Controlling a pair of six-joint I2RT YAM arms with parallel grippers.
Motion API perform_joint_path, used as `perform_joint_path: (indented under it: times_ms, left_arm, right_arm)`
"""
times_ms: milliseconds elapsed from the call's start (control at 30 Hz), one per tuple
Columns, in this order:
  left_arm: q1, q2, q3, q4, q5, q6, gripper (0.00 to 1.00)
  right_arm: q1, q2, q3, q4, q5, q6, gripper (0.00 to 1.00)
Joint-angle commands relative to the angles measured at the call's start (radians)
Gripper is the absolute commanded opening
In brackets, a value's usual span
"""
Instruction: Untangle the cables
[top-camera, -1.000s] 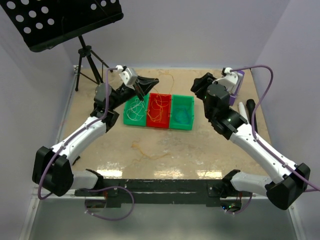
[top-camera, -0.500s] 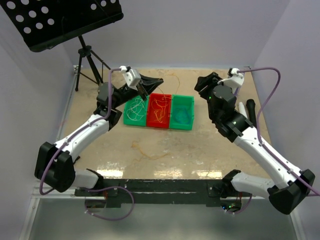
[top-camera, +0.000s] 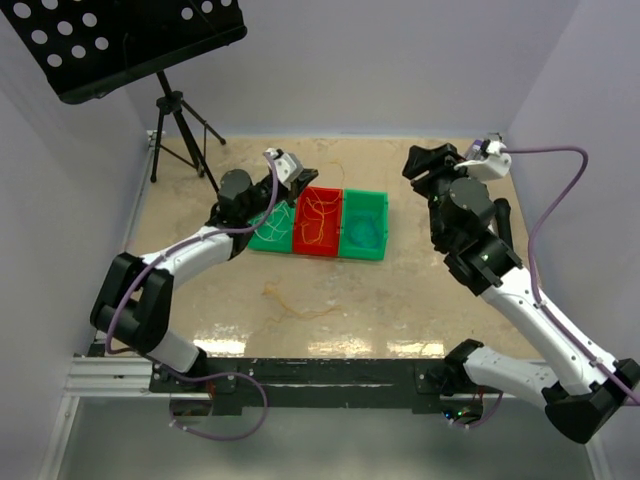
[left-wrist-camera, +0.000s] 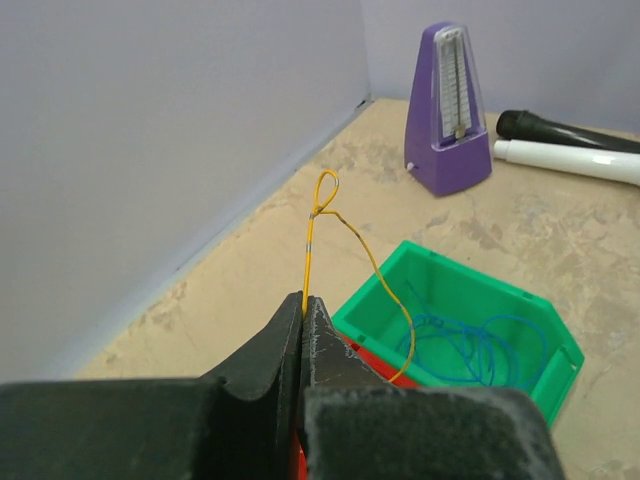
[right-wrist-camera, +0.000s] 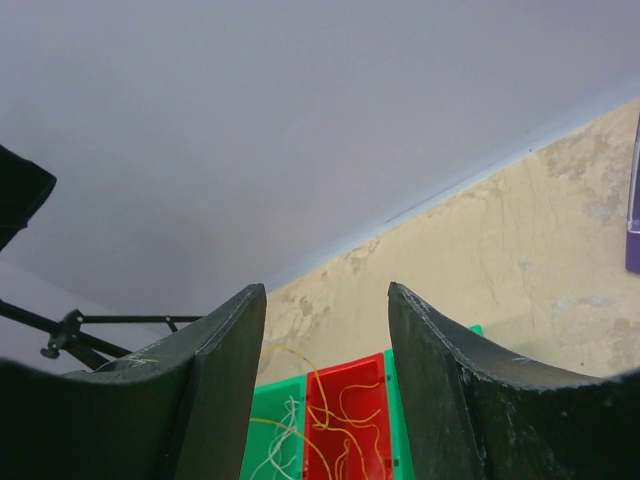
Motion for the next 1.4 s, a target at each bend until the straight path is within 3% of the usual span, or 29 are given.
perform_joint_path:
  times_ms: [0, 167, 267, 500, 667, 967, 1167, 1267, 1367]
  left_arm:
    - [0.013, 0.054, 0.075, 0.049, 0.005, 0.061, 0.00]
    - [0.010, 0.131, 0.106, -0.031, -0.006, 0.258, 0.00]
    - [0.009, 0.134, 0.056, -0.048, -0.004, 0.430, 0.00]
    - [-0.001, 0.125, -0.053, -0.031, 0.028, 0.679, 0.00]
    - [-0.011, 0.168, -0.034, -0.163, 0.027, 0.877, 0.00]
    - [-0.040, 0.274, 0.106, -0.365, -0.039, 0.986, 0.00]
    - [-0.053, 0.301, 0.148, -0.405, -0.053, 0.992, 0.00]
    - [-0.054, 0.309, 0.174, -0.451, -0.046, 0.968, 0.08]
    - [-0.054, 0.304, 0.191, -0.479, -0.030, 0.925, 0.38]
  right_arm:
    - [-0.003, 0.008, -0.010, 0.049, 0.004, -0.027, 0.56]
    - [-0.003, 0.017, -0.021, 0.061, -0.005, -0.035, 0.56]
    - [-0.003, 0.022, -0.026, 0.069, -0.005, -0.038, 0.56]
    - [-0.004, 0.049, -0.027, 0.075, -0.016, -0.037, 0.56]
    - [-0.004, 0.051, -0.030, 0.072, -0.017, -0.034, 0.56]
    - [-0.009, 0.060, -0.032, 0.066, -0.024, -0.037, 0.56]
    - [-0.018, 0.065, -0.035, 0.066, -0.031, -0.041, 0.56]
    - [-0.021, 0.065, -0.030, 0.063, -0.031, -0.047, 0.56]
    - [-0.023, 0.069, -0.027, 0.058, -0.034, -0.047, 0.56]
